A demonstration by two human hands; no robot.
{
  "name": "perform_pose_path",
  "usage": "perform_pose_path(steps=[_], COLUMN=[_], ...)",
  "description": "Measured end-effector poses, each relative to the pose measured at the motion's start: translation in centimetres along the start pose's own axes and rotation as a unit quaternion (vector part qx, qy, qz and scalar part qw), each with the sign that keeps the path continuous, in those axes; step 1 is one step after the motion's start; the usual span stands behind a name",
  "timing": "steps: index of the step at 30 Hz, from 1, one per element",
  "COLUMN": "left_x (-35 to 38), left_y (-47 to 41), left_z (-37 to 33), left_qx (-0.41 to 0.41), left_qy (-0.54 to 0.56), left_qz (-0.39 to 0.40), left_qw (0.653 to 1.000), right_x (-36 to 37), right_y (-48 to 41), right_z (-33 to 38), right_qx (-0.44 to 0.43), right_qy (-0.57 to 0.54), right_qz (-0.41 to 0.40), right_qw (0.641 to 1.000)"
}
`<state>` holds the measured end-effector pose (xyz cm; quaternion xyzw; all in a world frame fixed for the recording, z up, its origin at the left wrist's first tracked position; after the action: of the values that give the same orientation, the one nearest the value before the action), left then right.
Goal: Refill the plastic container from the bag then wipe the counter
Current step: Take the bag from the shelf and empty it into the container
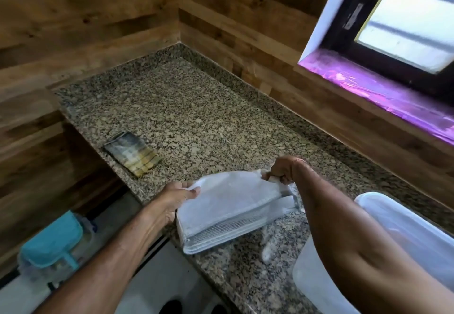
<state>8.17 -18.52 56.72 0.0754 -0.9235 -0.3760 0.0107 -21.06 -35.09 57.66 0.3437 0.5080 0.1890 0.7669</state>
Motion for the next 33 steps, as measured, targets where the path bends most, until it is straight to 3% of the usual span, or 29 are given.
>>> perform_pose_path(steps=[5,9,18,21,24,33], left_x=[-1.9,-0.5,10.7,15.9,21.1,28.2], left_y=[0.9,2.8,9.1,11.7,14.0,16.5], left_z=[-5.4,-10.9,-20.1,-20.2,-18.8,-11.2], left_qx=[0.081,0.152,0.251,0.282,0.308,0.419], left_qy=[0.011,0.036,0.019,-0.01,-0.034,-0.078], left_qz=[0.018,0.063,0.21,0.227,0.253,0.248], left_qw=[0.996,0.986,0.945,0.932,0.916,0.87], right_x=[-3.7,-9.9,-19.8,-21.4,-20.8,-13.2], right_y=[1.8,8.3,23.2,26.5,29.1,30.4], right_z=[1.9,2.3,-9.1,-14.2,-20.2,-31.6], right_qx=[-0.025,-0.094,-0.145,-0.09,-0.06,-0.135], right_qy=[-0.097,-0.206,-0.347,-0.318,-0.362,-0.495], right_qz=[-0.07,-0.171,-0.311,-0.354,-0.387,-0.43], right_qw=[0.993,0.959,0.873,0.875,0.846,0.743])
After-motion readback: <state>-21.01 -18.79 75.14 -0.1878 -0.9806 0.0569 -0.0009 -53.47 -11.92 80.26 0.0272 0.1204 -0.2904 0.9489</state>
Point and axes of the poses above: each hand's wrist, its own y-axis away from the middle knuckle, its own x-axis out of the palm, z = x × y, the point moved 2 cm from there along -y, towards the middle knuckle, and after that the axes turned 1 degree about -z, right-handed, at the moved point
